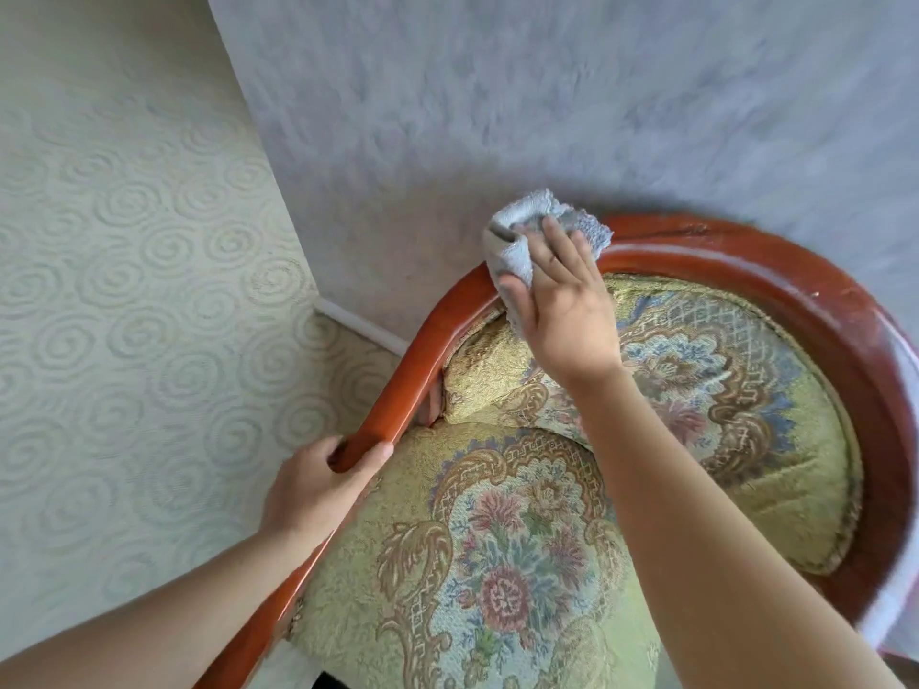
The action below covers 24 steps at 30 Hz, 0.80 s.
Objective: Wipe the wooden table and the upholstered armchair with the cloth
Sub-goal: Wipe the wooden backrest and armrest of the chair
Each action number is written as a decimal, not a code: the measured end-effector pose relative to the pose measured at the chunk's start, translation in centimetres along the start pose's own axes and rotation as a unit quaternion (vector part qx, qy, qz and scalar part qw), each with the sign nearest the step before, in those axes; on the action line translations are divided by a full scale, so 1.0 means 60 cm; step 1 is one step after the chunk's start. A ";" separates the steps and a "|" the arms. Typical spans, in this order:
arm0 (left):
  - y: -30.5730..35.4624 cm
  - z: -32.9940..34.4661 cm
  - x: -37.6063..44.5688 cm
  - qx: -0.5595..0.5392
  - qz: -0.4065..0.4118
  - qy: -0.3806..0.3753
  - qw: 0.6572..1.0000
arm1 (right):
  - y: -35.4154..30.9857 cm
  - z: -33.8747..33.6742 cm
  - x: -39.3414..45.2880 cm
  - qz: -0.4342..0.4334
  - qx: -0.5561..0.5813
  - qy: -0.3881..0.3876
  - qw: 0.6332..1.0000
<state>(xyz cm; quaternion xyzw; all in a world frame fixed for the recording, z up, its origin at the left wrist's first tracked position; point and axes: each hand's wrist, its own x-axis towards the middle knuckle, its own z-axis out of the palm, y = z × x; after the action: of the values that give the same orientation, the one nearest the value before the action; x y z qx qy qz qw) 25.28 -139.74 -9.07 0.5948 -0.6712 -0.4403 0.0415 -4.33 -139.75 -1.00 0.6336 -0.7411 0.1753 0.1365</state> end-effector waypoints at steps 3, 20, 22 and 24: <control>0.014 -0.020 0.012 -0.076 -0.019 -0.051 0.996 | -0.036 -0.011 -0.004 0.089 0.120 -0.061 0.987; 0.464 0.056 0.155 0.111 0.393 -0.033 0.912 | 0.095 -0.254 -0.089 0.520 0.504 0.359 0.589; 0.498 0.066 0.166 0.131 0.406 -0.061 0.902 | 0.125 -0.282 -0.111 0.553 0.432 0.415 0.580; 0.525 0.078 0.177 0.138 0.423 -0.069 0.893 | 0.153 -0.302 -0.132 0.554 0.335 0.464 0.605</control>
<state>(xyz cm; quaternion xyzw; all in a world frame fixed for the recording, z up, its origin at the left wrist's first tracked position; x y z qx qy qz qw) -4.49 -149.10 3.29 0.2225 -0.9148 -0.3237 0.0947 -12.49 -123.59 11.15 -0.0626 -0.6770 0.7239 0.1171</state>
